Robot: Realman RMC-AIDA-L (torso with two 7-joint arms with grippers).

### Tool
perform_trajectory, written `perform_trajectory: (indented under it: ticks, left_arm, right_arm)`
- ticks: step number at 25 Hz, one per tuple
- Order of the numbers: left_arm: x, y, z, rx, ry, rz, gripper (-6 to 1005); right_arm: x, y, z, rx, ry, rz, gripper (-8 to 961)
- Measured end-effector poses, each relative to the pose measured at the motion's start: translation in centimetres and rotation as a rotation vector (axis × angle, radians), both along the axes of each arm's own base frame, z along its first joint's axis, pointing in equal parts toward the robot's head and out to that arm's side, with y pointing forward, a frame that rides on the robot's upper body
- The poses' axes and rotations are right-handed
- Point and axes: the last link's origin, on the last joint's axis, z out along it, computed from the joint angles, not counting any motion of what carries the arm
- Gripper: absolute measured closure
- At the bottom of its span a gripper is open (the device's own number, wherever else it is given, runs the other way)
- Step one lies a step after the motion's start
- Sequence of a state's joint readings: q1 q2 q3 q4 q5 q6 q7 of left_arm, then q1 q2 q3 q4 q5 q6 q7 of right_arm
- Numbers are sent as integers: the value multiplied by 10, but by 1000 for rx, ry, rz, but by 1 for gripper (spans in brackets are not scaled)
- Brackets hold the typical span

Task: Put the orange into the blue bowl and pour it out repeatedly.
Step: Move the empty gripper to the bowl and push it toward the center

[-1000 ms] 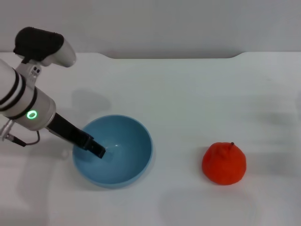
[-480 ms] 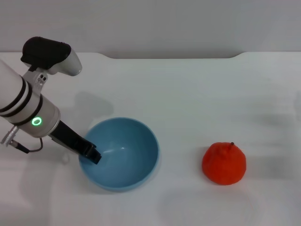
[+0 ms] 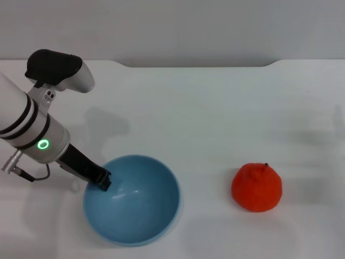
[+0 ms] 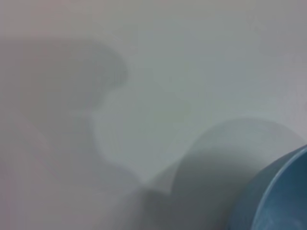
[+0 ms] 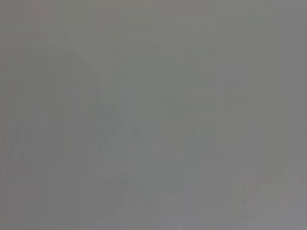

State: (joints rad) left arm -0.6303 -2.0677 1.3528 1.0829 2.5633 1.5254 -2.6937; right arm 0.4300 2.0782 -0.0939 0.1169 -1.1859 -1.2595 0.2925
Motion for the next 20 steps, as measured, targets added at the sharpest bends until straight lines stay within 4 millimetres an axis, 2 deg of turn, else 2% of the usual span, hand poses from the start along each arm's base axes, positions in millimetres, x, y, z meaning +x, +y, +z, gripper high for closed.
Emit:
perform_trajectory:
  ticks: [5, 9, 11, 12, 13, 14, 18, 20]
  left_arm:
    - [3, 0, 0, -6, 0, -4, 961]
    - [7, 3, 3, 5, -5, -14, 1001]
    - [9, 6, 5, 22, -9, -18, 1001]
    - [10, 7, 5, 31, -11, -20, 1001]
    - [10, 8, 6, 37, -11, -20, 1001]
    - [11, 9, 6, 44, -12, -21, 1001]
    - [11, 14, 7, 79, -16, -36, 1001]
    - [12, 18, 8, 103, -19, -49, 1001]
  right_arm:
    - [-3, 6, 3, -35, 206, 44, 386]
    - [-12, 23, 11, -150, 358, 129, 386]
    - [-18, 36, 16, -264, 453, 149, 386]
    - [-27, 52, 23, -431, 520, 152, 386]
    - [-27, 52, 23, -431, 520, 152, 386]
    - [-35, 60, 27, -536, 534, 143, 385]
    - [-65, 79, 43, -864, 454, 63, 385]
    - [-82, 81, 53, -992, 373, 25, 385]
